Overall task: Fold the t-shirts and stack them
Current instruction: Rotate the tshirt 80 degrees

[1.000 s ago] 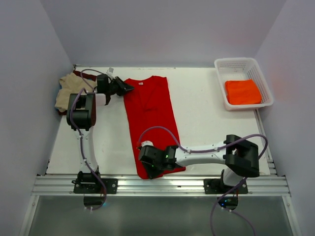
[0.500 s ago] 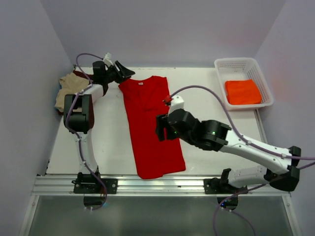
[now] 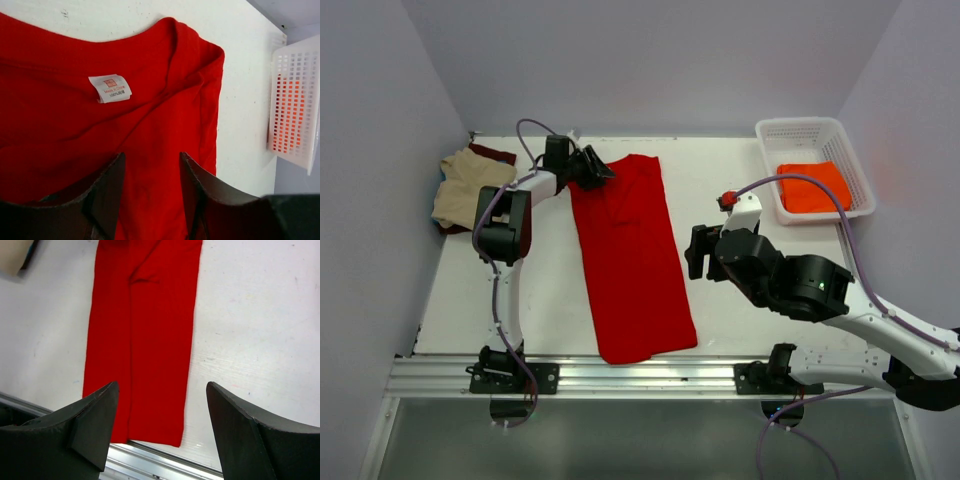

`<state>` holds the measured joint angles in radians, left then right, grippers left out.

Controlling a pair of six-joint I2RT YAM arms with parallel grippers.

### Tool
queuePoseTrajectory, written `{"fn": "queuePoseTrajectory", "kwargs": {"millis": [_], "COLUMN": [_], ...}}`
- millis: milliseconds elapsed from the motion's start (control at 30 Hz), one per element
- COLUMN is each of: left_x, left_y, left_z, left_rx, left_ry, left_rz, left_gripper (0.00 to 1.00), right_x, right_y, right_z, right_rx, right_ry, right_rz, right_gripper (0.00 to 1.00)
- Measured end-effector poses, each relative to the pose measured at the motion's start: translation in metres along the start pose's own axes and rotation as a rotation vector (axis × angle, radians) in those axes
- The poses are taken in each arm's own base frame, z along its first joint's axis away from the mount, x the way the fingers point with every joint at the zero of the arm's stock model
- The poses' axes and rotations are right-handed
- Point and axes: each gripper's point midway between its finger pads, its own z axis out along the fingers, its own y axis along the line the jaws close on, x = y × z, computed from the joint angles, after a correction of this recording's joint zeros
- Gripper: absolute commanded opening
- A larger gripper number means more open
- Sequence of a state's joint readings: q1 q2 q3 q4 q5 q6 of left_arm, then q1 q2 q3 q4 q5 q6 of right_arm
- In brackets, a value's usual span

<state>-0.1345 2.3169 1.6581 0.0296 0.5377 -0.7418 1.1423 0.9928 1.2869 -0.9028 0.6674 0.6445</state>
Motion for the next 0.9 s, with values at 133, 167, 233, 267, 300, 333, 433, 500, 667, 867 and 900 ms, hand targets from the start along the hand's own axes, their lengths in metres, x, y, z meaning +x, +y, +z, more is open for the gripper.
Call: {"fn": "queuePoseTrajectory", "kwargs": {"millis": [133,167,233,267,300,333,433,500,667,867,900], "left_x": [0.01,0.012,0.011,0.01,0.009,0.009,0.013,0.013,0.012,0.022,0.022], "left_y": [0.004,0.006,0.008,0.01,0.011,0.013,0.018,0.018,0.02,0.025,0.024], "left_z": [0.005,0.006,0.005,0.003,-0.001,-0.005,-0.019,-0.024,-0.027,-0.026,-0.026], "left_rx": [-0.066,-0.084,-0.108,-0.124,-0.14,-0.156,-0.201,-0.214,-0.225,-0.225,-0.221], "left_ry": [0.011,0.014,0.004,-0.004,-0.015,-0.023,-0.045,-0.053,-0.059,-0.038,-0.037], "left_rz": [0.011,0.01,0.013,0.013,0.014,0.012,0.01,0.012,0.027,0.018,0.018], "left_gripper": [0.49,0.48,0.48,0.48,0.48,0.48,0.48,0.48,0.48,0.47,0.47], "right_x": [0.006,0.007,0.009,0.009,0.01,0.01,0.009,0.008,0.008,0.008,0.009], "right_y": [-0.008,-0.01,-0.012,-0.013,-0.014,-0.015,-0.016,-0.018,-0.018,-0.018,-0.018], "right_z": [0.002,0.002,0.002,0.002,0.003,0.002,0.003,0.003,0.004,0.004,0.004], "right_rx": [0.036,0.04,0.047,0.048,0.051,0.053,0.061,0.068,0.072,0.073,0.073], "right_ry": [0.009,0.011,0.009,0.01,0.01,0.009,0.004,0.001,-0.001,0.001,0.001], "right_rz": [-0.02,-0.023,-0.025,-0.025,-0.024,-0.023,-0.022,-0.02,-0.019,-0.021,-0.022], "right_gripper": [0.75,0.75,0.75,0.75,0.75,0.75,0.75,0.75,0.75,0.71,0.69]}}
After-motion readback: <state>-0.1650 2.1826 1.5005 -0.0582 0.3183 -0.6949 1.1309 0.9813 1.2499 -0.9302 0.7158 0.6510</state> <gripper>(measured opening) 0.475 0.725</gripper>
